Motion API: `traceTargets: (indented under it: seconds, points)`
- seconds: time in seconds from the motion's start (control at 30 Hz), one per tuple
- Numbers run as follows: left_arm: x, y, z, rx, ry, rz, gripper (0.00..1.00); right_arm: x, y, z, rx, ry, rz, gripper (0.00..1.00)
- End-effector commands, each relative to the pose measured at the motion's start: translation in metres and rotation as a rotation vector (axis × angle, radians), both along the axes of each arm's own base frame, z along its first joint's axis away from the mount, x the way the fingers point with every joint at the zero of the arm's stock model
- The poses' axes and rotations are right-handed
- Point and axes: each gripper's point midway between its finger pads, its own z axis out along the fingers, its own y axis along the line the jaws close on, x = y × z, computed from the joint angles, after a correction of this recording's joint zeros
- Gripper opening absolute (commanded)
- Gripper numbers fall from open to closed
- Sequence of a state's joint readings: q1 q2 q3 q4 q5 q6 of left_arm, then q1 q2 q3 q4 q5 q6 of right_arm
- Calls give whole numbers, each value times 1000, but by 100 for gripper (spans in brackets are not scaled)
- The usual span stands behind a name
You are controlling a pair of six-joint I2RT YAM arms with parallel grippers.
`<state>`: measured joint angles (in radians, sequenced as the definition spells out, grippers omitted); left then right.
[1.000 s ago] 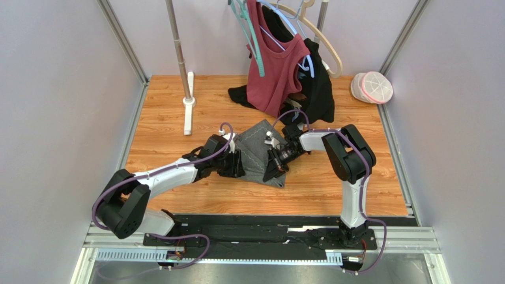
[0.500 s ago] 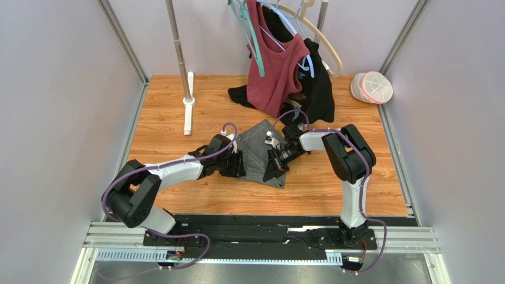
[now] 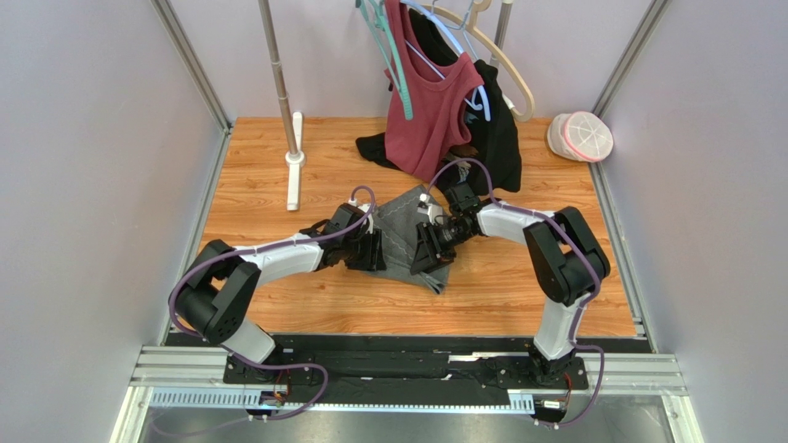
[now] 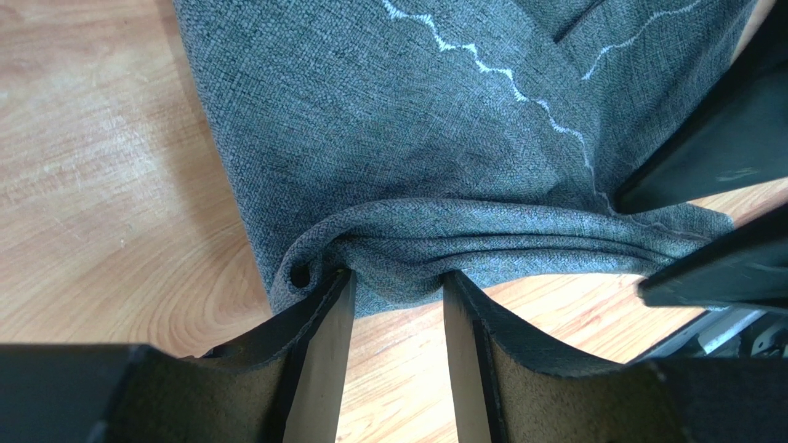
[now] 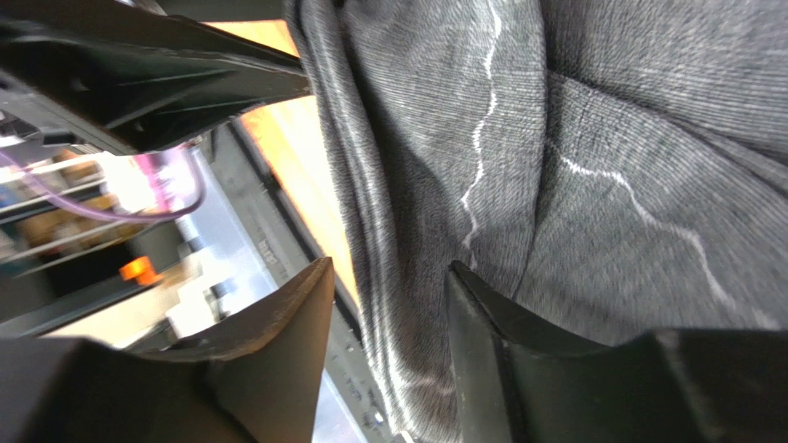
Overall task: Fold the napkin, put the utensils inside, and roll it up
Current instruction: Roll the napkin with the utensil
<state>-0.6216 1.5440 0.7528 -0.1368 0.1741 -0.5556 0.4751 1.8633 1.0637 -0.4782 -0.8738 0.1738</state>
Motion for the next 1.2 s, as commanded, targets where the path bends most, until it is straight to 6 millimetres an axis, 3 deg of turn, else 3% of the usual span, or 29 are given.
traceTargets:
  seconds: [0.0, 0.27, 0.53, 0.97, 1.1, 1.17]
  points:
    - [-3, 13, -18, 78, 53, 13, 50, 15, -2, 23, -75, -200, -24, 54]
    - [-1, 11, -20, 78, 70, -3, 49, 27, 3, 54, -150, -594, -10, 59]
    - [-2, 12, -22, 76, 79, -13, 49, 26, 22, 43, -225, -886, 32, 61]
    - [-2, 13, -20, 73, 74, -15, 49, 32, 34, 16, -247, -932, 73, 56]
    - [-1, 13, -20, 73, 72, -15, 49, 33, 34, 7, -267, -910, 90, 45]
    - [-1, 12, -18, 70, 68, -18, 49, 32, 32, 0, -288, -897, 92, 33]
